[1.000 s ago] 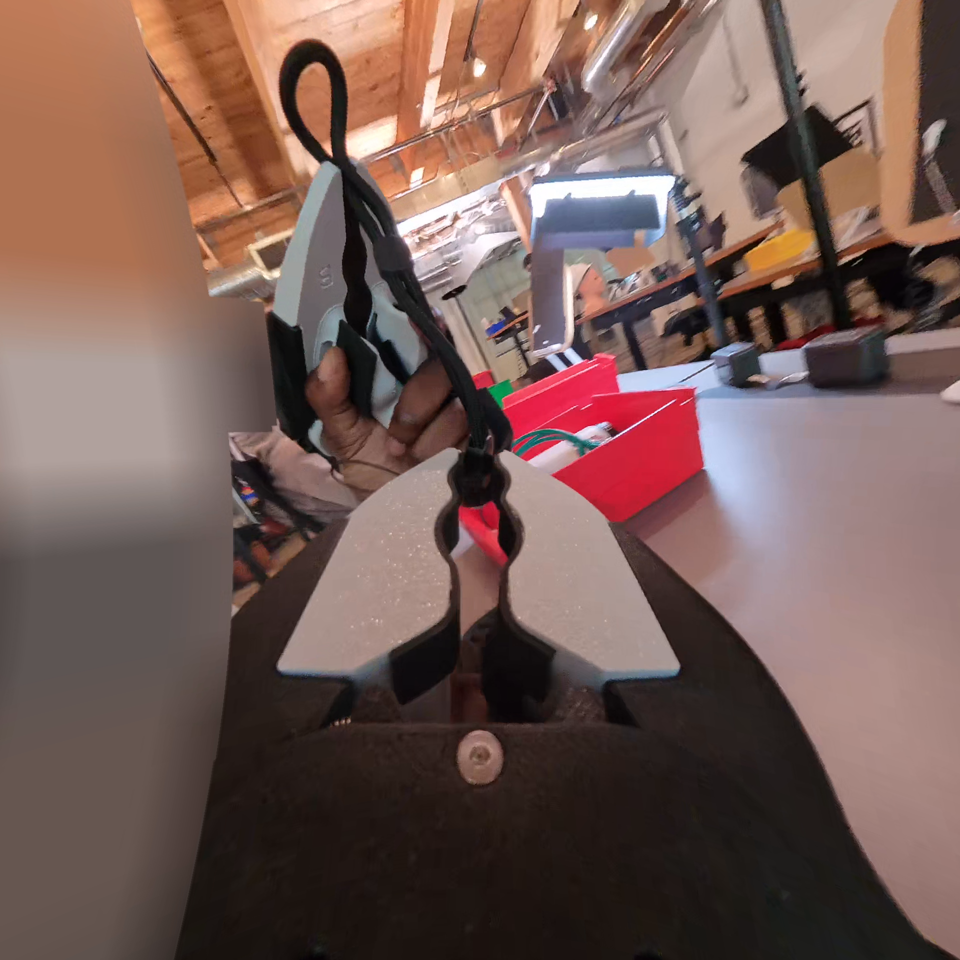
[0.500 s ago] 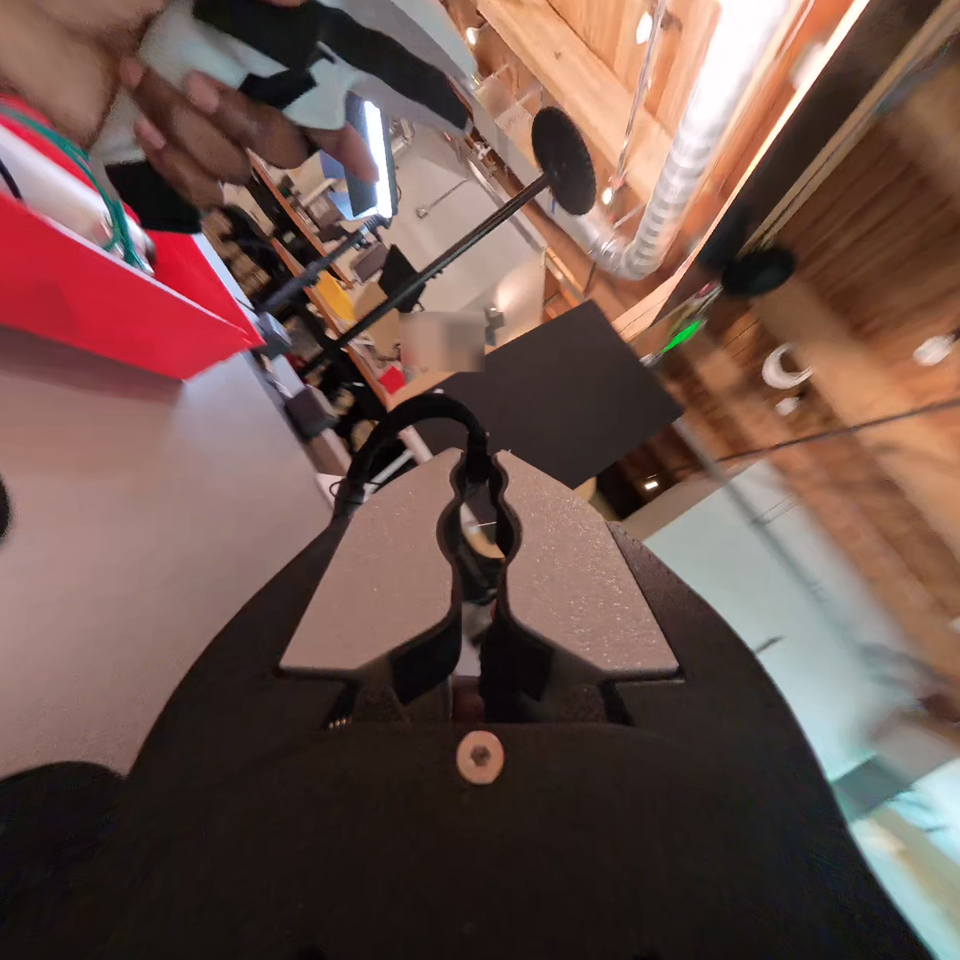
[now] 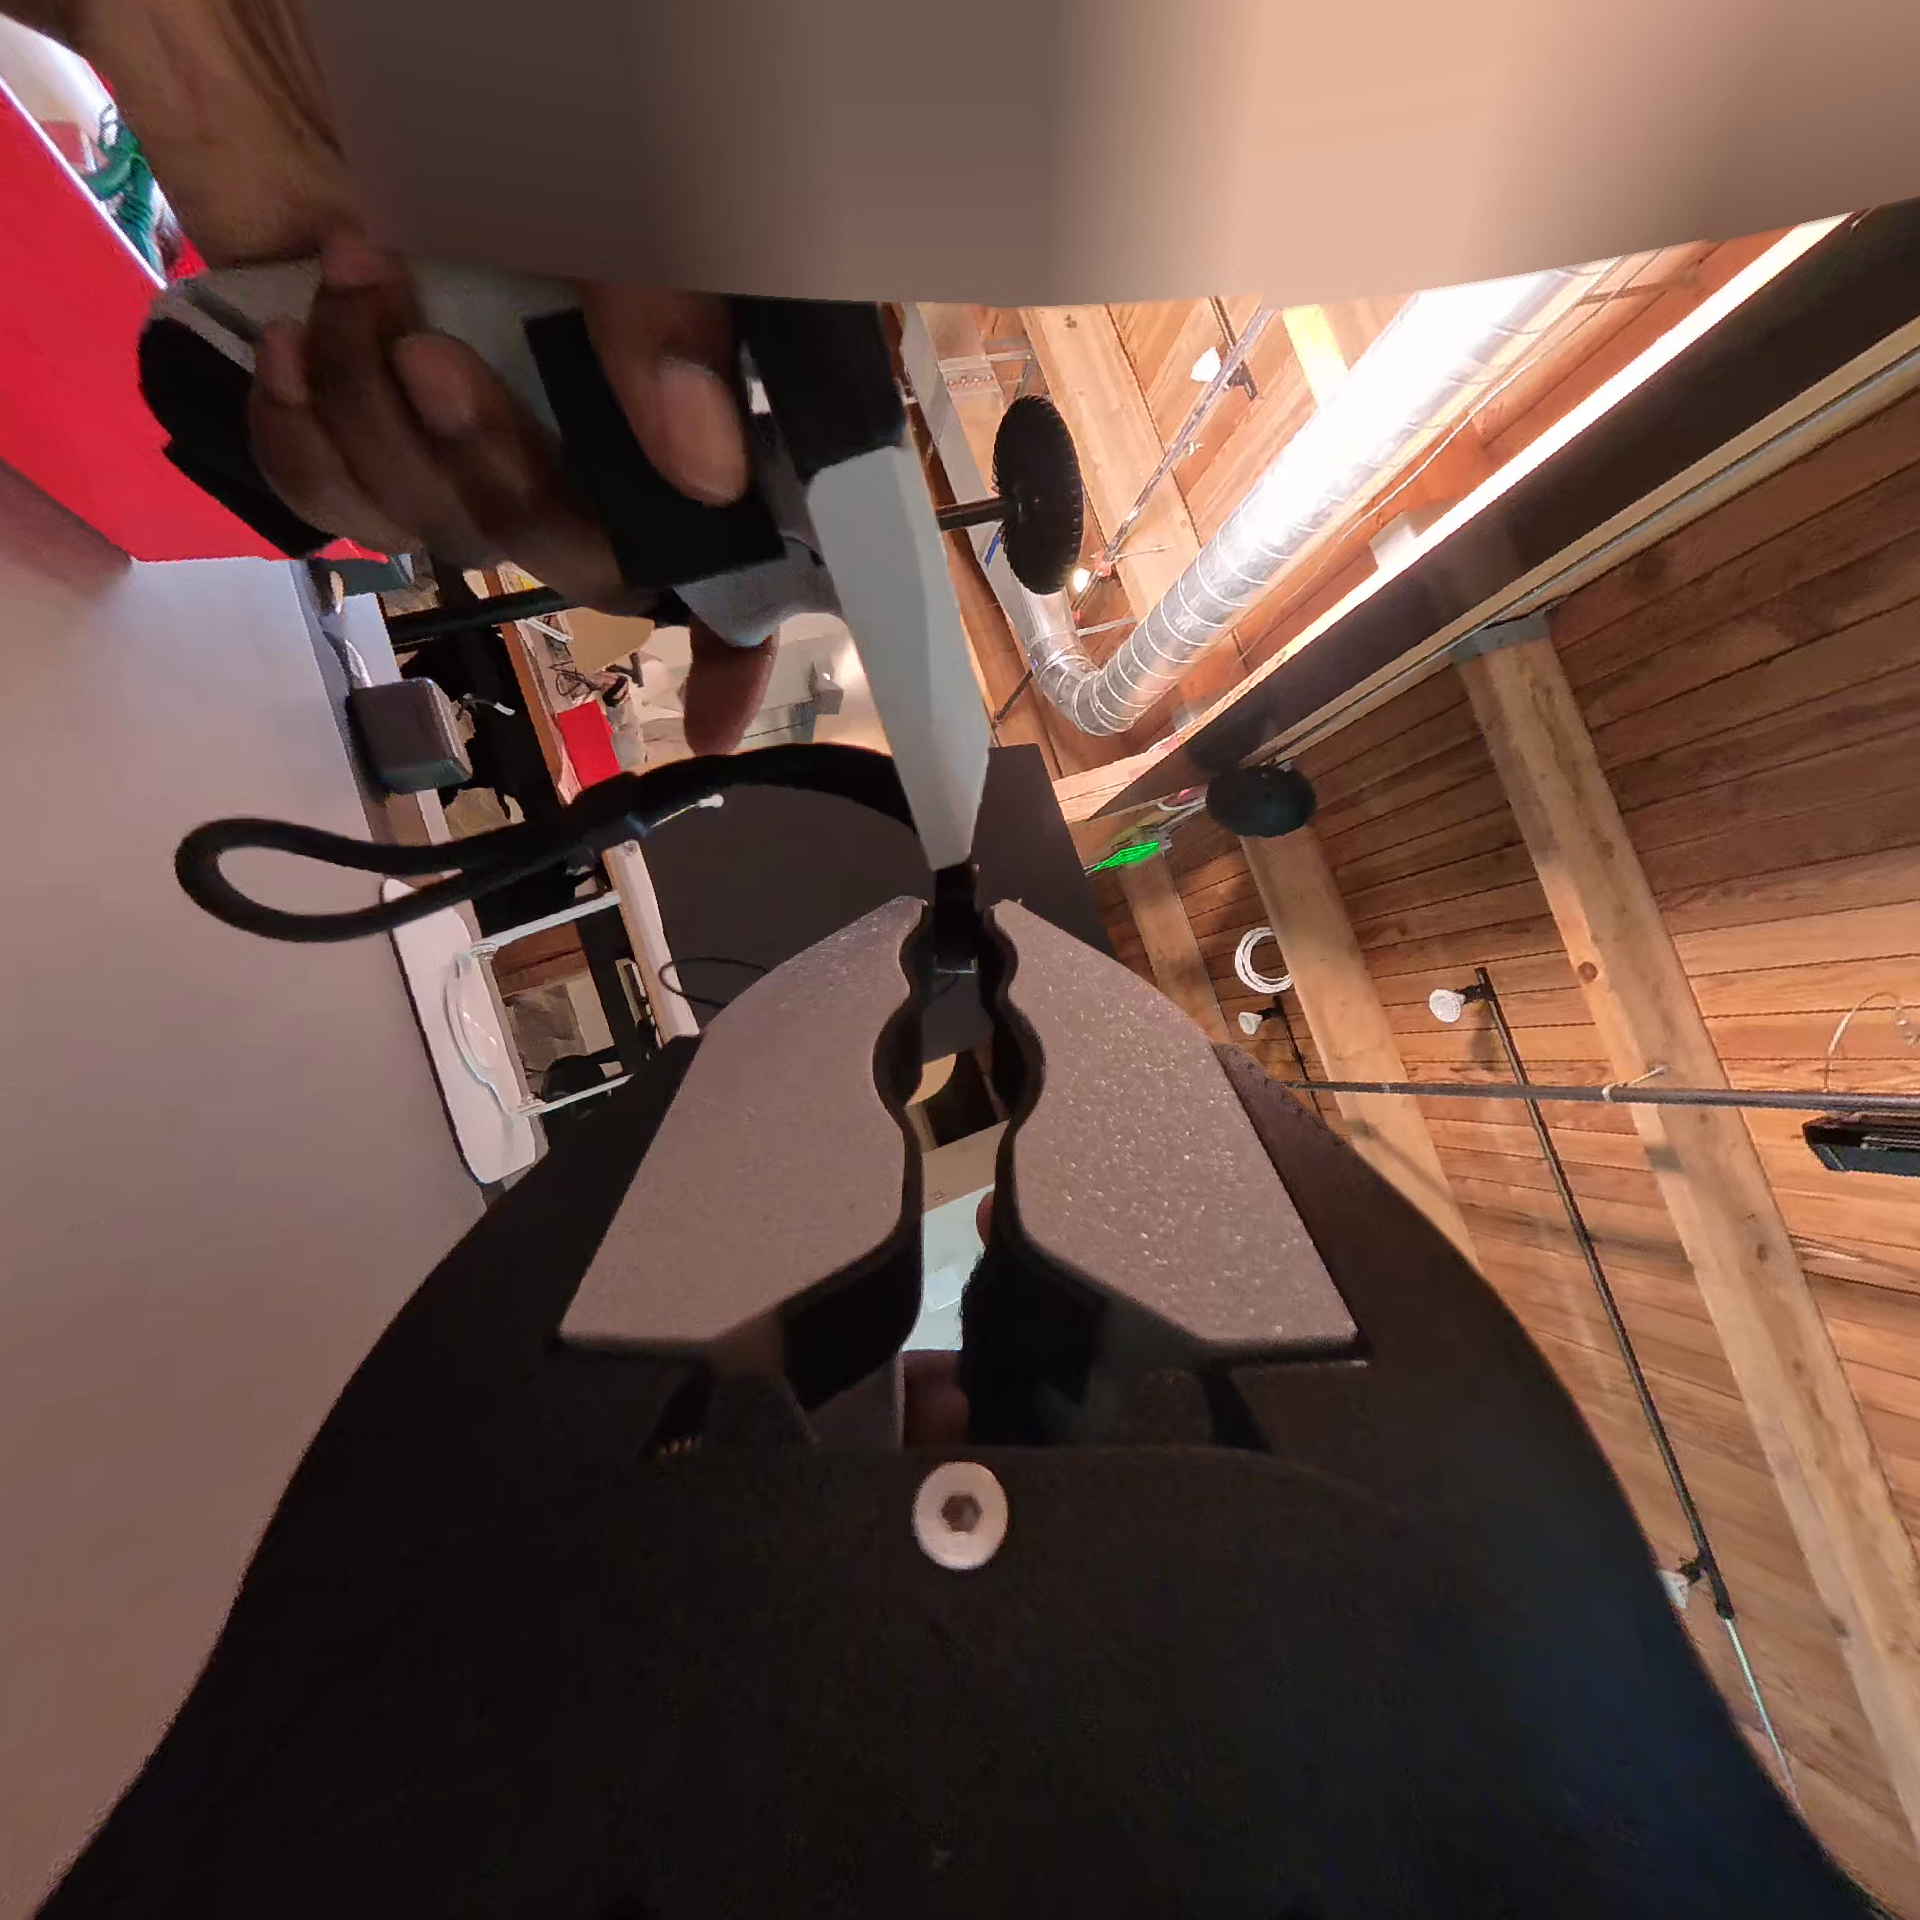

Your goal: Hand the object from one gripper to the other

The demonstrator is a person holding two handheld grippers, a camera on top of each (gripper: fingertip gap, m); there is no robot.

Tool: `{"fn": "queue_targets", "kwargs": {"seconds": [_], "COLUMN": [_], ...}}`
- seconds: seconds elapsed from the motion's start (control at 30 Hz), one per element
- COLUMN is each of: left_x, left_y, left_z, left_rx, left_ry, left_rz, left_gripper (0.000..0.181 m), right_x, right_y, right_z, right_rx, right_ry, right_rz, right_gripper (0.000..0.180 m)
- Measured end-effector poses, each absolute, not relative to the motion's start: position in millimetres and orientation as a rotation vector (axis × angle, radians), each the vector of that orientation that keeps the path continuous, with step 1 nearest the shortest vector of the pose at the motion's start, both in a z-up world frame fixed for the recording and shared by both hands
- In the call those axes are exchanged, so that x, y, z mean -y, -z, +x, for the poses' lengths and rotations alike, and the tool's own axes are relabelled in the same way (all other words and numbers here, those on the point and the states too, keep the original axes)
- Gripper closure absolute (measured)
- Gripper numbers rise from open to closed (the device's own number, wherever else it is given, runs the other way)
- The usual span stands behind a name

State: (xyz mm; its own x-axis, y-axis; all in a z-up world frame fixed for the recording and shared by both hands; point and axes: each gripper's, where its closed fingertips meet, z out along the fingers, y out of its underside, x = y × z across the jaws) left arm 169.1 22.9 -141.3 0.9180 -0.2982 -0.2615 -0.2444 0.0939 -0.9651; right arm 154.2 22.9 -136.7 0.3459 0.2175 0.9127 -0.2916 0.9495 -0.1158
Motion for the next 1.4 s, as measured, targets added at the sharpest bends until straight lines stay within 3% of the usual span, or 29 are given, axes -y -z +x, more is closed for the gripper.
{"fn": "queue_targets", "kwargs": {"seconds": [0.33,0.43,0.53,0.73,0.9,1.07,1.17,1.4], "left_x": [-19,-8,13,36,33,25,24,40], "left_y": [128,100,72,55,54,58,58,52], "left_z": [164,147,124,112,120,131,133,111], "left_rx": [-0.402,-0.296,-0.142,-0.055,-0.06,-0.073,-0.075,-0.037], "left_ry": [0.027,-0.01,-0.005,-0.044,-0.037,0.015,0.031,0.028], "left_rz": [-1.432,-1.253,-1.052,-0.904,-0.888,-0.894,-0.892,-0.89], "left_gripper": [0.174,0.174,0.173,0.174,0.174,0.174,0.174,0.171], "right_x": [-24,-34,-43,-19,15,22,18,-15], "right_y": [127,119,113,131,165,169,172,156], "right_z": [158,159,160,147,127,123,121,124], "right_rx": [1.11,1.141,1.179,1.332,1.436,1.407,1.393,1.351], "right_ry": [-0.384,-0.639,-1.058,-1.922,-1.968,-1.957,-1.91,-1.652], "right_rz": [0.02,-0.168,-0.387,-0.781,-0.886,-0.914,-0.895,-0.787], "right_gripper": [0.172,0.158,0.155,0.136,0.129,0.142,0.176,0.177]}}
